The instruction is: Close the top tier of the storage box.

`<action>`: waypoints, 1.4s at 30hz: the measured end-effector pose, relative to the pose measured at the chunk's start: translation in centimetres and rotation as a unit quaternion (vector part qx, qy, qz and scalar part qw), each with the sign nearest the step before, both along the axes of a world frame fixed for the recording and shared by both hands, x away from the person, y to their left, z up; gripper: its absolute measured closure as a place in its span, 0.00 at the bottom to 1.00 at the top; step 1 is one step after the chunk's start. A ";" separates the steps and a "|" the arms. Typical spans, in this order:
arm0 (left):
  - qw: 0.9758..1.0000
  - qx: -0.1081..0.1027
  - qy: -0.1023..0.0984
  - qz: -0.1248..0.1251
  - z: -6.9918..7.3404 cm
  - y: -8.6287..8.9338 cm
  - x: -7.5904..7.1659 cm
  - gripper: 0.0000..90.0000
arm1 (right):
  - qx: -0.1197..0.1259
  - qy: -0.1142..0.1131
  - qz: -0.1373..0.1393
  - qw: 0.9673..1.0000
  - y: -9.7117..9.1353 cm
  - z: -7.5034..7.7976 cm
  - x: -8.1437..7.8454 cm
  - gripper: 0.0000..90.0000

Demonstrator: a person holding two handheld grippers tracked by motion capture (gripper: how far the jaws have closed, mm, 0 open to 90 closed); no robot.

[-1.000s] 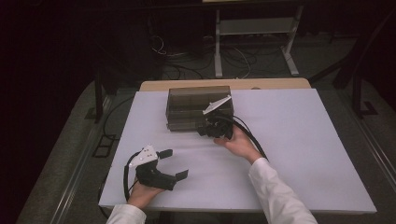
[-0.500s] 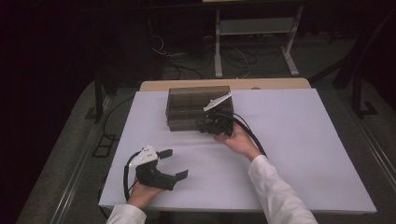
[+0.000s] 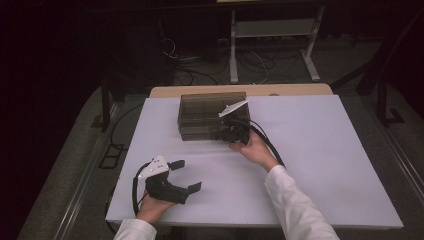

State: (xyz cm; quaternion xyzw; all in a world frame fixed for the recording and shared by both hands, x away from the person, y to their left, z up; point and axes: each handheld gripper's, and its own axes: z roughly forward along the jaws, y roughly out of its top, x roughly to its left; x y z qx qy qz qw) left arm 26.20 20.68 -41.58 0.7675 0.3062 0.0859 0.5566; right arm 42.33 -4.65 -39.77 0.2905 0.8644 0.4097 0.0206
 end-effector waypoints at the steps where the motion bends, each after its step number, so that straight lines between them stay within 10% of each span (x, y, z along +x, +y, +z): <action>1: 1.000 0.000 0.000 0.000 0.0 0.0 0.0 0.00 | 0.000 -0.001 -0.001 1.000 0.0 0.0 0.0 0.99; 42: 1.000 0.000 0.000 0.000 0.0 0.1 0.0 0.00 | 0.020 -0.009 -0.030 0.999 0.0 -0.1 1.0 0.96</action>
